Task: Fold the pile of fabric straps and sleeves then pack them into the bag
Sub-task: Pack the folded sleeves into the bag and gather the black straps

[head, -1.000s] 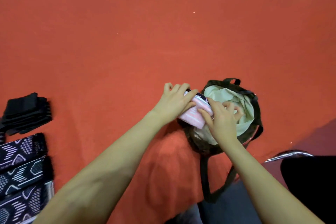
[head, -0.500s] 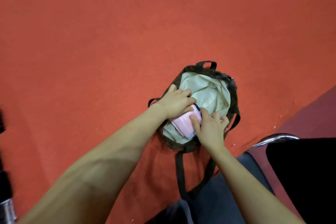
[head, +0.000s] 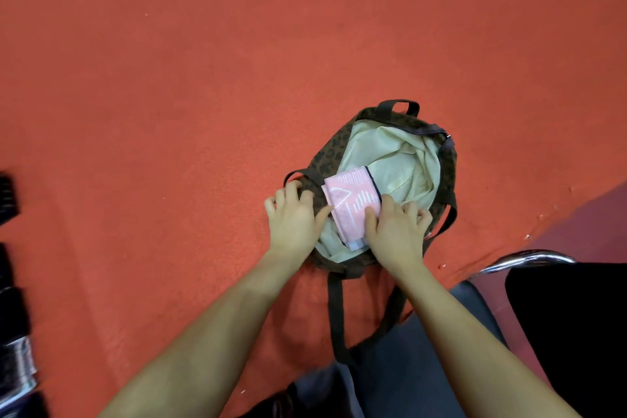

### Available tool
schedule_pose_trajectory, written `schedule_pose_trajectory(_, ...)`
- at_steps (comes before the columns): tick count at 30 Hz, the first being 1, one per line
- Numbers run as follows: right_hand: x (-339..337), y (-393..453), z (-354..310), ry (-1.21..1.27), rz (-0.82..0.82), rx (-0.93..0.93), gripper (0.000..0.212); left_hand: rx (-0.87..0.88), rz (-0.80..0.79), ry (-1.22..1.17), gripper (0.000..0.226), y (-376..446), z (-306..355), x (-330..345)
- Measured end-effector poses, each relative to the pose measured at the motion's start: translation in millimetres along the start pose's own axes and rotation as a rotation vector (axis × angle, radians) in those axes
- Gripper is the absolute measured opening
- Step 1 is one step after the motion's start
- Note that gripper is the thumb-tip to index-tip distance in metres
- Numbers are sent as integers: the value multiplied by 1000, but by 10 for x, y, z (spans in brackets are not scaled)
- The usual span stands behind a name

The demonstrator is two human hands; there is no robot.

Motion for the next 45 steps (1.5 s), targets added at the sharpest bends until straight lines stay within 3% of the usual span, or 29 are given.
schedule_pose_trajectory(4,100,108,-3,30,-96,30,57,91,39,93,40,-29,21,19)
schedule_pose_trajectory(6,229,209,-45,19,-203,45,75,96,13,161,36,4,39,27)
schedule_pose_trajectory(9,327,317,-95,33,-222,22,85,58,-16,249,33,104,-11,87)
schedule_pose_trajectory(14,353,290,-41,44,-187,23,79,64,-122,263,61,75,-23,157)
schedule_pose_trajectory(20,369,219,-104,99,-180,36,78,44,73,195,23,91,-129,134)
schedule_pose_trajectory(24,456,174,-203,110,-199,48,79,-111,122,-69,36,6,-418,133)
schedule_pose_trajectory(29,625,143,-424,141,-227,83,81,-275,112,-294,34,-46,-775,145)
schedule_pose_trajectory(36,722,44,-933,172,-250,66,82,-354,174,-324,36,-169,-1244,-122)
schedule_pose_trajectory(42,850,-157,-1530,272,-274,68,64,-459,209,-306,29,-399,-1854,-303)
schedule_pose_trajectory(45,857,-238,-1572,244,-242,96,53,-439,131,-256,28,-411,-1915,-304)
Point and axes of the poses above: each hand's wrist, its own y-axis towards the middle knuckle, its own x-axis out of the palm, z = x × y, the point moved 9 cm from there along y, towards the middle knuckle, and after that the axes turned 12 degrees about y, right-handed, at the moved point
